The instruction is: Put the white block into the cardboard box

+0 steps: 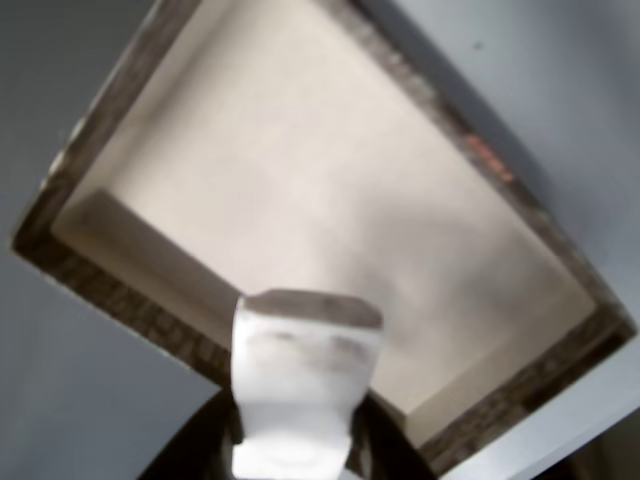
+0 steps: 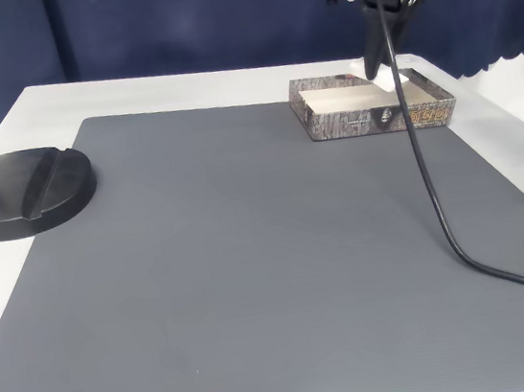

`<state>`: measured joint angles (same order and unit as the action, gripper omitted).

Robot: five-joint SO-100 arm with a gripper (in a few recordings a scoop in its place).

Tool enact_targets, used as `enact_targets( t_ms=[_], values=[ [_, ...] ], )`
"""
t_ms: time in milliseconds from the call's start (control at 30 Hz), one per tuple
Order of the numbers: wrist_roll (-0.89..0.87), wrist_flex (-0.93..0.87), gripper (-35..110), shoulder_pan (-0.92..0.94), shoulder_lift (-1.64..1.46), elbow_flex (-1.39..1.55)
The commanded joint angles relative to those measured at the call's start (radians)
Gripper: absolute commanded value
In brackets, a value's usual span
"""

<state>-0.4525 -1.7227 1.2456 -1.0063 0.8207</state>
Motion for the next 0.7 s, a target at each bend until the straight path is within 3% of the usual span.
enact_targets(
  t_ms=[0,133,367,667],
  values=[
    [-0.342,-0.009,-2,0.0,-0.02,-0.075],
    [-0.4,-0.008,-2,0.002,-0.02,-0.077],
    [-0.719,-0.002,-2,0.008,-0.008,-0.087],
    [-0.951,0.015,-2,0.011,0.029,-0.129]
  ],
)
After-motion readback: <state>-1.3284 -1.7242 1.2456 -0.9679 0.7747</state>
